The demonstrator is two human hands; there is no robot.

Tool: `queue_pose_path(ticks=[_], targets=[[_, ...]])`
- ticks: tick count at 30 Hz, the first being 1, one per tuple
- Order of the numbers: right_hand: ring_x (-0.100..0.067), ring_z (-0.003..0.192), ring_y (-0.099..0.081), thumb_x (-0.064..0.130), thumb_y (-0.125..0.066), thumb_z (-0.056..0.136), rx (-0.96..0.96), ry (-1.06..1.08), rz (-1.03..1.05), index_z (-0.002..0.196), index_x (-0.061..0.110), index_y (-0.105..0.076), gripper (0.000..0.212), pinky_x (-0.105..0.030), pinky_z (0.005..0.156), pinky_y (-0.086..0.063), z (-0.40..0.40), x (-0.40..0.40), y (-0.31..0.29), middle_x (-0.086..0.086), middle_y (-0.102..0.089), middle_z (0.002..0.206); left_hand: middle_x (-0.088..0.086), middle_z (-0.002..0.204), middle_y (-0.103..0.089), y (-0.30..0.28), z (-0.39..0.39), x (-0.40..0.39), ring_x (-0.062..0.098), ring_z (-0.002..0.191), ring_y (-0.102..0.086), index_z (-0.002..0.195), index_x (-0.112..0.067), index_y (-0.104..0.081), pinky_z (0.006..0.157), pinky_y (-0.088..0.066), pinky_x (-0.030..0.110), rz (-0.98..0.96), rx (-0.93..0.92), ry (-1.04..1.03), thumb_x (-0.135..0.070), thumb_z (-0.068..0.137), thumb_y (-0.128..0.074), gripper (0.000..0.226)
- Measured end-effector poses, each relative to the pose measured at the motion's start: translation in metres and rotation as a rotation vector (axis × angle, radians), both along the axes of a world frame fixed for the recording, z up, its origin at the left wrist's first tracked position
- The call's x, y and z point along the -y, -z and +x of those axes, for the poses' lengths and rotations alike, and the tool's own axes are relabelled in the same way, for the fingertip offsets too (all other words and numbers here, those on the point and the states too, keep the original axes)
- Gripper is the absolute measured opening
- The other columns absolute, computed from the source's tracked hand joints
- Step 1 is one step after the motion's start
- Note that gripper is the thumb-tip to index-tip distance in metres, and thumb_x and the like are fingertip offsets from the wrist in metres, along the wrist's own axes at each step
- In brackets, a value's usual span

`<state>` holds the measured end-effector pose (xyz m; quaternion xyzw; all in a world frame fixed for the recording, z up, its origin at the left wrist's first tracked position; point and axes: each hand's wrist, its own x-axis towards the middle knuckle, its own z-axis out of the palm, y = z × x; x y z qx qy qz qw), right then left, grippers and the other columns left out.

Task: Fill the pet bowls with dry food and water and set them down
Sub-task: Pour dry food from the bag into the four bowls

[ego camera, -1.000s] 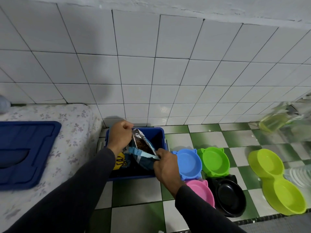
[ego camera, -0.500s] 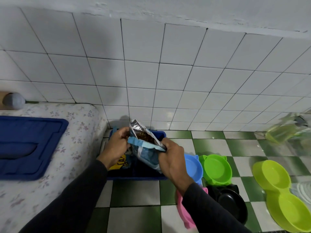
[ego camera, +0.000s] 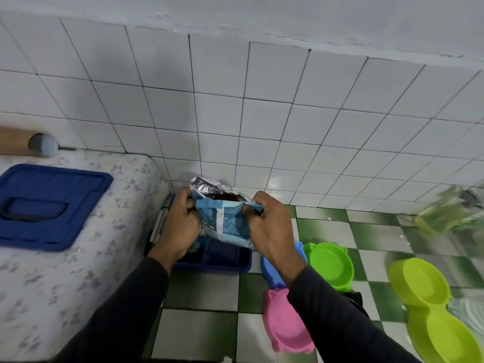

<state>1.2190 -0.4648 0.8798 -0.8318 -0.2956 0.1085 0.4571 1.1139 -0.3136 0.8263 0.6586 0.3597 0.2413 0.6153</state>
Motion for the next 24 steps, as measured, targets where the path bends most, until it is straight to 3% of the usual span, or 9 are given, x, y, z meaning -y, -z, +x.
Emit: queue_pose_path(ticks=[3,7,14,17,19,21,24], targets=[[-0.003,0.057,-0.040,0.006,-0.061,0.093,0.002,0.011,0.010,0.064,0.022,-0.041,0.039,-0.013,0.049,-0.036,-0.001,0.008,-0.001,0.009,-0.046,0.060,0.003,0.106,-0.074,0.002,-0.003,0.013,0.027,0.102,-0.072,0.114,-0.018,-0.055,0.081,-0.062,0.054,0.008,0.033,-0.003,0.016,0.094,-0.044,0.041],[-0.006,0.060,-0.042,0.005,-0.060,0.093,0.012,0.034,0.003,0.069,0.019,-0.045,0.032,-0.016,0.052,-0.038,-0.007,0.018,-0.002,0.007,-0.050,0.063,-0.008,0.103,-0.073,-0.001,-0.006,0.031,0.018,0.100,-0.071,0.112,-0.026,-0.053,0.079,-0.062,0.041,0.044,0.044,0.014,0.015,0.095,-0.045,0.044],[-0.005,0.059,-0.042,0.007,-0.062,0.092,0.058,0.136,-0.004,0.068,0.020,-0.043,0.034,-0.017,0.055,-0.036,-0.011,0.039,-0.009,0.005,-0.052,0.064,0.005,0.113,-0.071,-0.003,-0.005,0.051,0.018,0.101,-0.070,0.113,-0.019,-0.045,0.064,-0.056,0.022,0.073,0.029,0.108,0.013,0.098,-0.043,0.035],[-0.017,0.067,-0.046,0.011,-0.063,0.092,0.059,0.186,-0.015,0.070,0.018,-0.043,0.031,-0.032,0.061,-0.040,-0.009,0.049,-0.009,0.000,-0.057,0.069,0.003,0.114,-0.071,0.001,-0.003,0.059,0.017,0.105,-0.070,0.118,-0.021,-0.044,0.075,-0.062,0.036,0.101,-0.001,0.138,0.012,0.097,-0.042,0.039],[-0.018,0.069,-0.047,0.011,-0.063,0.092,0.040,0.211,-0.013,0.070,0.019,-0.043,0.031,-0.033,0.061,-0.040,-0.008,0.056,-0.007,0.001,-0.057,0.070,0.002,0.115,-0.071,0.003,0.000,0.065,0.017,0.106,-0.070,0.120,-0.024,-0.044,0.083,-0.063,0.046,0.100,-0.010,0.162,0.011,0.095,-0.042,0.043],[-0.017,0.068,-0.047,0.011,-0.063,0.092,0.048,0.223,-0.014,0.070,0.020,-0.044,0.031,-0.032,0.060,-0.040,-0.006,0.064,-0.007,0.004,-0.056,0.069,0.000,0.116,-0.070,0.003,0.004,0.073,0.014,0.105,-0.069,0.123,-0.025,-0.044,0.081,-0.063,0.039,0.107,-0.019,0.170,0.010,0.096,-0.043,0.045],[-0.015,0.066,-0.047,0.012,-0.064,0.093,0.051,0.229,-0.027,0.072,0.021,-0.046,0.029,-0.020,0.056,-0.038,0.000,0.077,-0.005,0.006,-0.055,0.068,-0.003,0.115,-0.069,0.003,0.012,0.089,0.008,0.103,-0.067,0.125,-0.026,-0.043,0.073,-0.059,0.022,0.110,-0.031,0.173,0.012,0.095,-0.042,0.049]])
